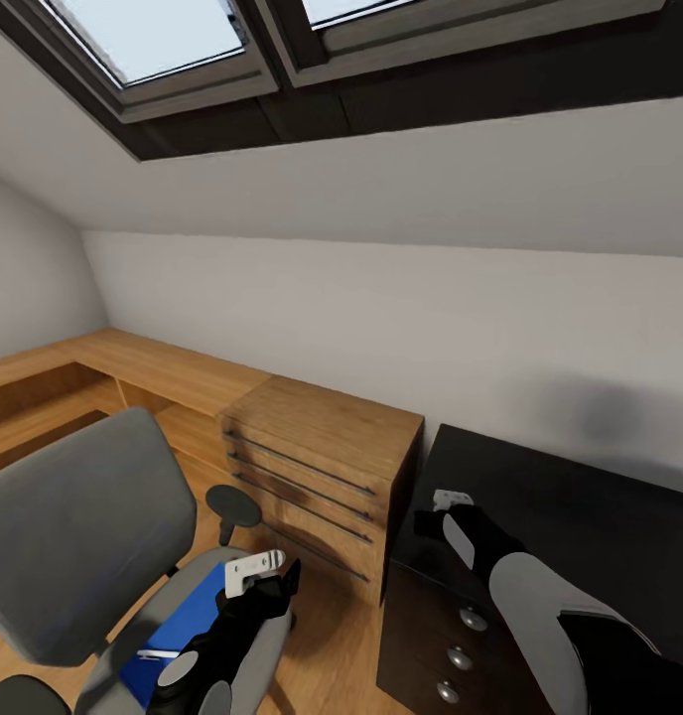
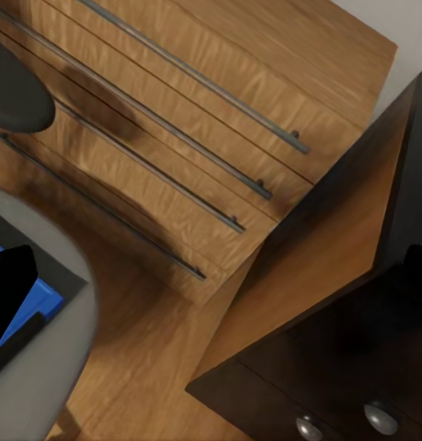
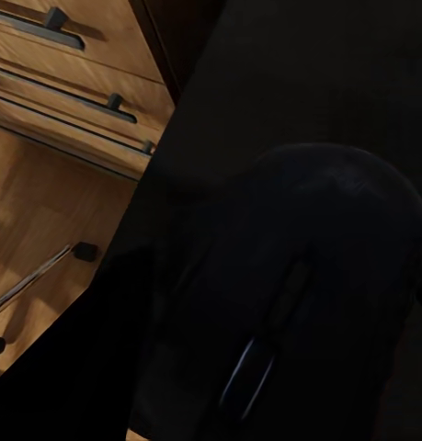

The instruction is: In the bedroom, organize the workspace by keeping the computer under the desk, ensuring the monitor is on the desk, placing the keyboard on the desk next to the monitor, placing the mouse on the desk next to the keyboard, moving the folder from the swivel chair onto the desk next to the mouse, stacking the notebook on top of the folder with the pen on top of the notebook, and positioning the swivel chair next to the desk.

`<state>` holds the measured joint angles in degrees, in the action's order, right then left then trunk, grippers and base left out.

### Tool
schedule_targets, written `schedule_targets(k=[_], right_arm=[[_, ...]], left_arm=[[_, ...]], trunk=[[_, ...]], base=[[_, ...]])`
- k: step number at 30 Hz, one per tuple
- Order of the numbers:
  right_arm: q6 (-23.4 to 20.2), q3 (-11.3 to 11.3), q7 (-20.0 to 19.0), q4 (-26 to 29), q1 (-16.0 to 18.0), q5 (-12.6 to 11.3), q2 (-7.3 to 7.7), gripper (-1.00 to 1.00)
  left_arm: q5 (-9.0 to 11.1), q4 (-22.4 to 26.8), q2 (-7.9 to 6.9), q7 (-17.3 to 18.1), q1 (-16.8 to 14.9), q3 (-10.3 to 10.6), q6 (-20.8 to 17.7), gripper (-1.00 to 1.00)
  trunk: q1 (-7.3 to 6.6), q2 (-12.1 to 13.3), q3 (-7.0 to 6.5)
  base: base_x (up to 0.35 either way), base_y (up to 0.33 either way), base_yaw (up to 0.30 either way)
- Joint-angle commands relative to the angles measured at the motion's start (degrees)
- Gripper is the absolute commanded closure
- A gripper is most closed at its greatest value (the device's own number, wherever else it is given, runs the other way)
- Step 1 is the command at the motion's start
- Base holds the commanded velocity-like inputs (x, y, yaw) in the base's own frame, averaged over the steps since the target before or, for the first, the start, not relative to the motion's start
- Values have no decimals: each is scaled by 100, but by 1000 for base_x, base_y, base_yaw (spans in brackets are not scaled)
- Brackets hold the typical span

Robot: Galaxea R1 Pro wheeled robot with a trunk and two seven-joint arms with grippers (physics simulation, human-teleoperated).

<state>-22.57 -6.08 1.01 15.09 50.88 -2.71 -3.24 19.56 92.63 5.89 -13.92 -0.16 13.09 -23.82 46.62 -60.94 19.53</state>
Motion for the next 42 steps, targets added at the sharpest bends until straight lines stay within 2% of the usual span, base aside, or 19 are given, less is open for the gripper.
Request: schedule_targets(k=[1,19,29,40,41,42], right_arm=[[-28,-34,12,11,1,-29,-3,100],[-28,-34,34,11,1,-20,-5,100],[-28,-34,31,11,1,-19,-4,100],[-28,-26,40,11,1,-19,-10,100],[-28,-26,40,11,1,-19,-10,-100],[-28,-25,43,11,1,-17,-10,-100]], left_arm=[[61,10,0,-50,-2,5,-17,-100],[61,10,0,-50,-2,0,-17,-100],[60,10,0,-50,-2,9,-17,-100],[65,10,0,-50,-2,0,-17,-100],[66,10,0,-50,-2,0,-17,-100],[64,10,0,-50,-2,0,-17,-100]], trunk=[[1,-4,6],[1,-4,6],[220,-405,185],[220,-405,185],[220,-405,185],[220,-405,185]], base=[[0,0,0],[0,0,0],[0,0,0],[0,0,0],[0,0,0],[0,0,0]])
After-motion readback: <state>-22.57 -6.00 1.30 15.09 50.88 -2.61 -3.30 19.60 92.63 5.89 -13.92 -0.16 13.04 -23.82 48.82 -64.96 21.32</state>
